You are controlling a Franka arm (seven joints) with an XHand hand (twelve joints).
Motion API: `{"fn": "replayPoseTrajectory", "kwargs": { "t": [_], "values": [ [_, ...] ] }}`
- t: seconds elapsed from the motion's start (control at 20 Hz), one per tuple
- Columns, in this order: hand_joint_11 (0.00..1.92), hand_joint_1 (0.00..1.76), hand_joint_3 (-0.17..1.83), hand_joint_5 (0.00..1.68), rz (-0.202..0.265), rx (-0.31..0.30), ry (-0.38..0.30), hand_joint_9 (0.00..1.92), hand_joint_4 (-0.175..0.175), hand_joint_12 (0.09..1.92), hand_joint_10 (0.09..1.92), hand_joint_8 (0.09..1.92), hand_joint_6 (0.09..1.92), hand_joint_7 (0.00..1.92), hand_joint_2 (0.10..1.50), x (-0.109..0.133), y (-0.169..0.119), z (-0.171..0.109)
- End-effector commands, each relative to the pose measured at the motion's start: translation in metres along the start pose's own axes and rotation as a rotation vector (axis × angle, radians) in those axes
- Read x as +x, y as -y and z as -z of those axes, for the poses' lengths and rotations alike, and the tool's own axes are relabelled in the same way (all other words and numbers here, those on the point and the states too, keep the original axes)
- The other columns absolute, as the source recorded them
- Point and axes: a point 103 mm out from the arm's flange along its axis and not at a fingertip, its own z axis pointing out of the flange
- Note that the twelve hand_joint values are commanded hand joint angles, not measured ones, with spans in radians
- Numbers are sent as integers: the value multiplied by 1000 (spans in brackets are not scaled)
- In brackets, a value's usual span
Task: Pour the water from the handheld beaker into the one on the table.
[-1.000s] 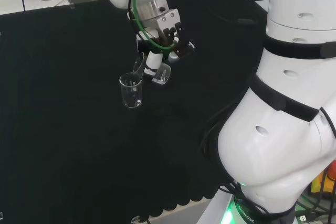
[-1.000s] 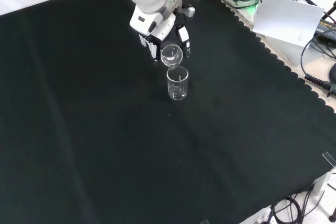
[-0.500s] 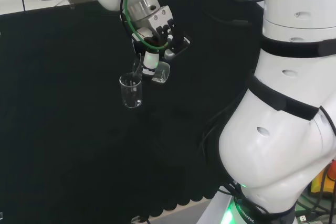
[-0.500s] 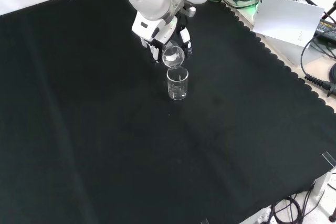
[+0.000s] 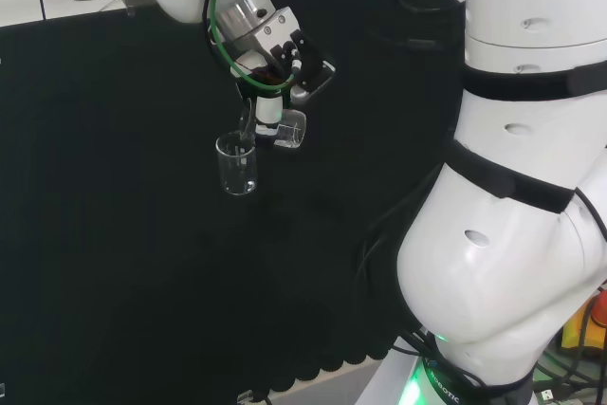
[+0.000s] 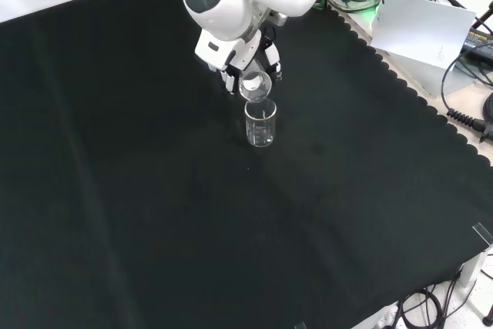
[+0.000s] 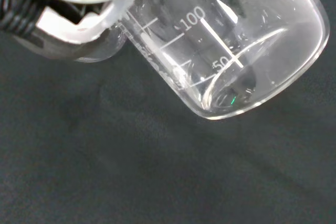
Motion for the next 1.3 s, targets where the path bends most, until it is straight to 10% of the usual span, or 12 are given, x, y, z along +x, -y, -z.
{"fn": "replayPoseTrajectory", "kwargs": {
  "t": [0.05, 0.25, 0.85, 1.05, 1.3],
  "values": [
    [1208, 1236, 649, 1248, -10, 24, 40, 1599, -79, 855, 87, 566, 706, 1395, 670, 0, 0, 2],
    [1203, 1299, 601, 1246, -16, 33, 52, 1596, -169, 854, 87, 634, 679, 1303, 691, -1, 0, 3],
    [1200, 1304, 598, 1242, -40, 66, 108, 1595, -175, 855, 87, 649, 685, 1291, 693, 1, 0, 8],
    [1203, 1157, 704, 1226, -55, 78, 122, 1603, 57, 866, 87, 503, 777, 1484, 656, -1, 2, 11],
    [1202, 1141, 719, 1223, -65, 88, 135, 1605, 90, 867, 87, 470, 791, 1510, 650, -2, 6, 14]
  ]
}}
